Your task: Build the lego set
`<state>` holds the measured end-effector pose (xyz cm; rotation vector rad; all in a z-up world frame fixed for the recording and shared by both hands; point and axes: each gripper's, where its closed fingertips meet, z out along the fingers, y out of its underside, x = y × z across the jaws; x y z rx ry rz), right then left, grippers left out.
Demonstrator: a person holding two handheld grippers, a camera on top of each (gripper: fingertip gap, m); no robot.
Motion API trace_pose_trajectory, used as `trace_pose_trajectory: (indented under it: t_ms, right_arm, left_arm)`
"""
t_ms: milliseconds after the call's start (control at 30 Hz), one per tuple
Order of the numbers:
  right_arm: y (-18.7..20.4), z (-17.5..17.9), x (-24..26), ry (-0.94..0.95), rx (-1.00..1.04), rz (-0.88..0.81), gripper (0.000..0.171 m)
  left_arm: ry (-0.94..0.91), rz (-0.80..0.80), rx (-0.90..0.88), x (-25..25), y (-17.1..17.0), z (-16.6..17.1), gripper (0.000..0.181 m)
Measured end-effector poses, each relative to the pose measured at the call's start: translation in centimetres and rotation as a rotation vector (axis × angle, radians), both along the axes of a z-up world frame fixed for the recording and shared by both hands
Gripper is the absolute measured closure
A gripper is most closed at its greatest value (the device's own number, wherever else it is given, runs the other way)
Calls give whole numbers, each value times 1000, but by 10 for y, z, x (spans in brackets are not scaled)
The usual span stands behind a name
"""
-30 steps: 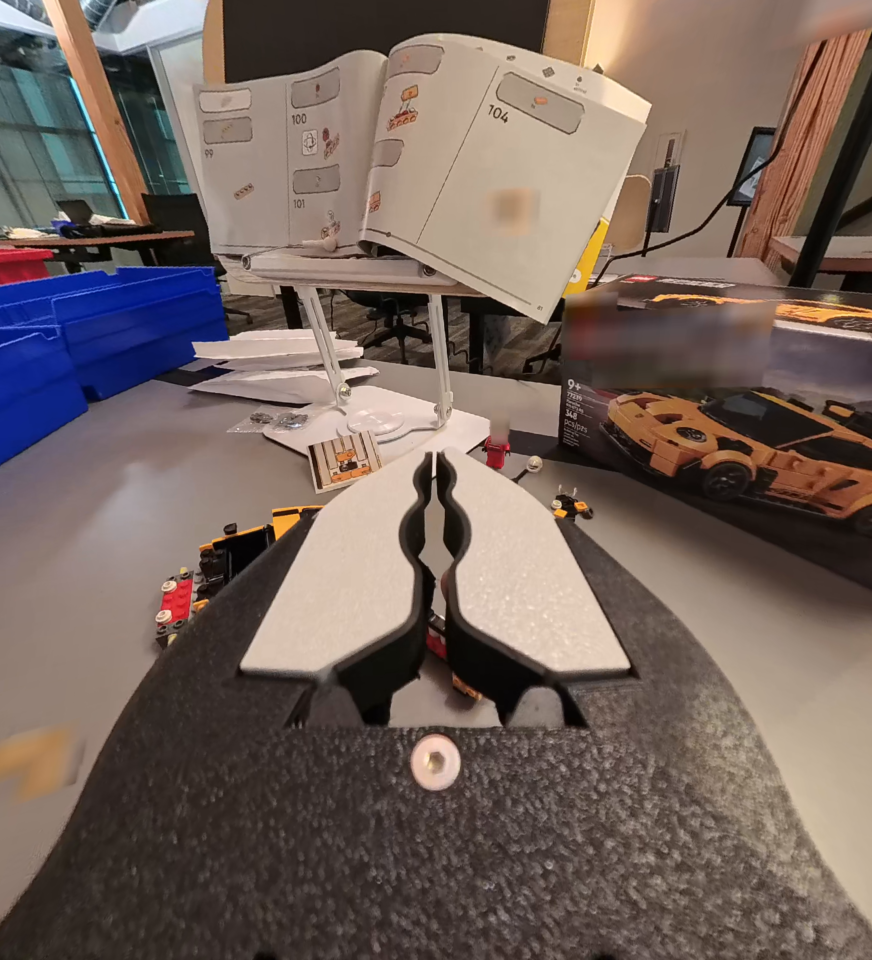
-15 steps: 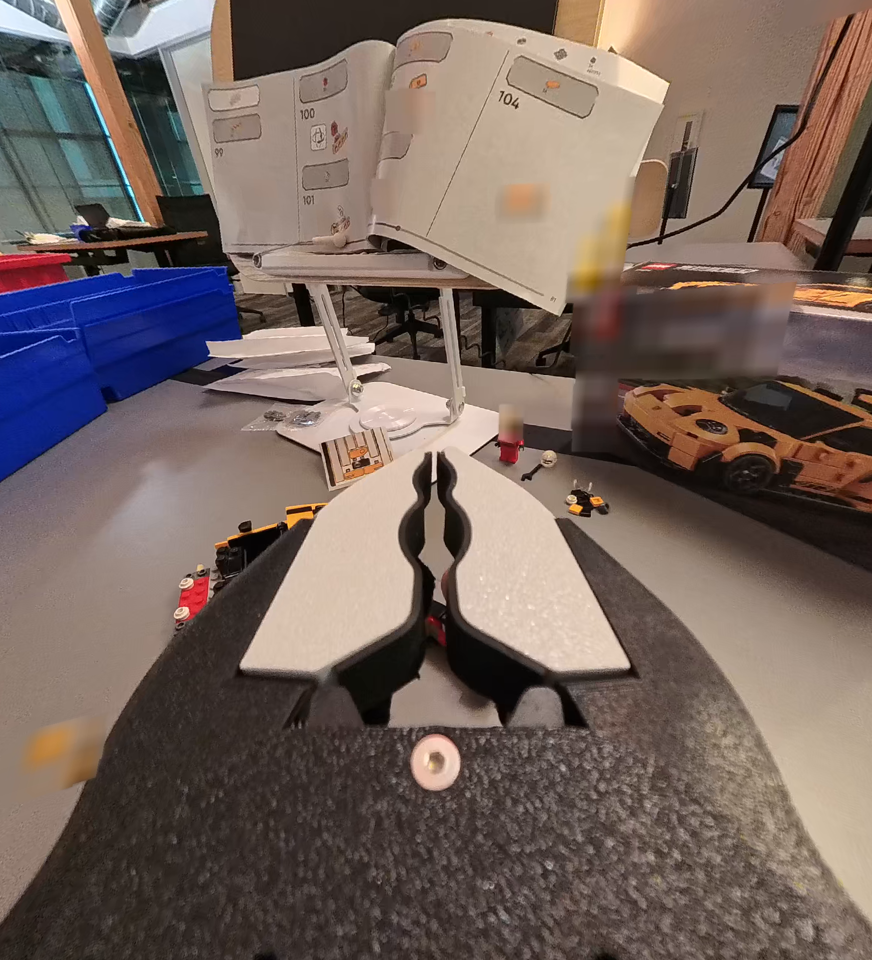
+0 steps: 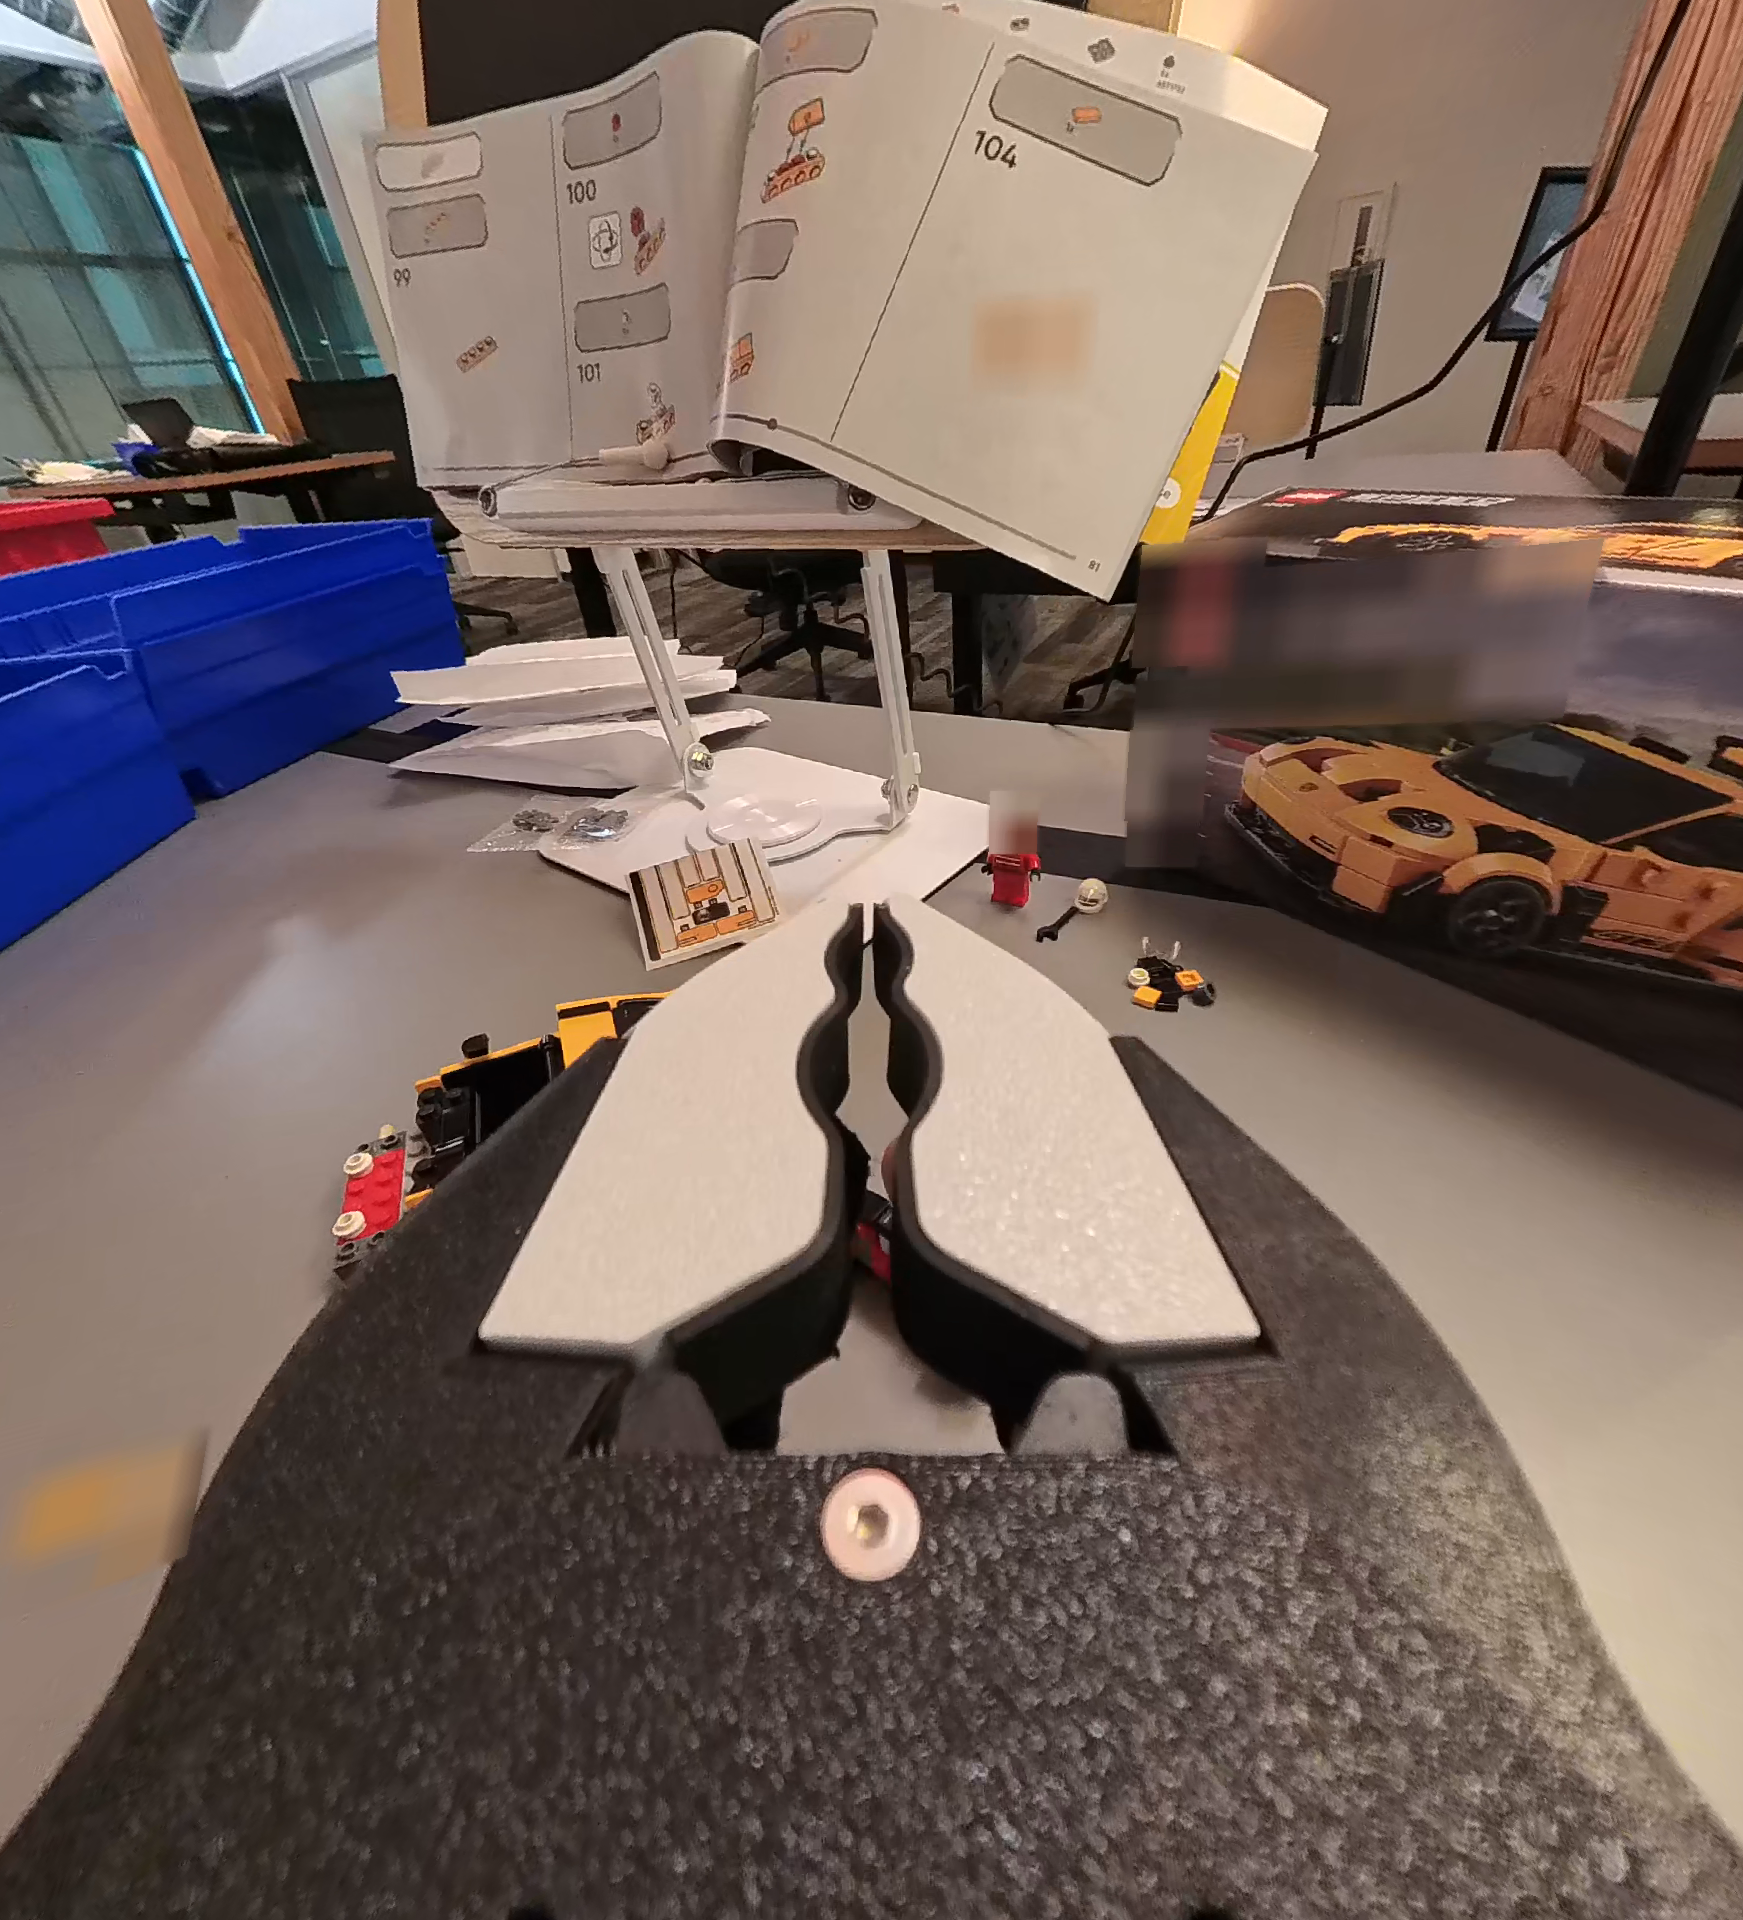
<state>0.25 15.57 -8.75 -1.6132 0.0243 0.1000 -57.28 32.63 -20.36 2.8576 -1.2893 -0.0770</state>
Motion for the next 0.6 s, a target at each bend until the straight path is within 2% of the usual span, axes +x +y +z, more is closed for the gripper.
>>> trace_pose_trajectory:
  t_ms: [200, 300, 367, 433, 500, 600]
  right_arm:
    - [0, 1, 1, 5, 2, -3, 170]
    - [0, 1, 1, 7, 4, -2, 170]
    - [0, 1, 1, 9, 3, 1, 170]
    - [0, 1, 0, 7, 4, 3, 170]
    - [0, 2, 0, 4, 5, 4, 170]
    - [-1, 3, -1, -4, 8, 5, 170]
  left_arm:
    - [50, -5, -19, -2, -2, 1, 170]
    - [3, -39, 37, 12, -5, 28, 171]
    - [-95, -91, 69, 39, -15, 51, 171]
    - [-254, -186, 81, 86, -39, 78, 171]
    - [-378, -349, 80, 142, -78, 98, 171]
    - [-417, -623, 80, 216, -140, 90, 171]
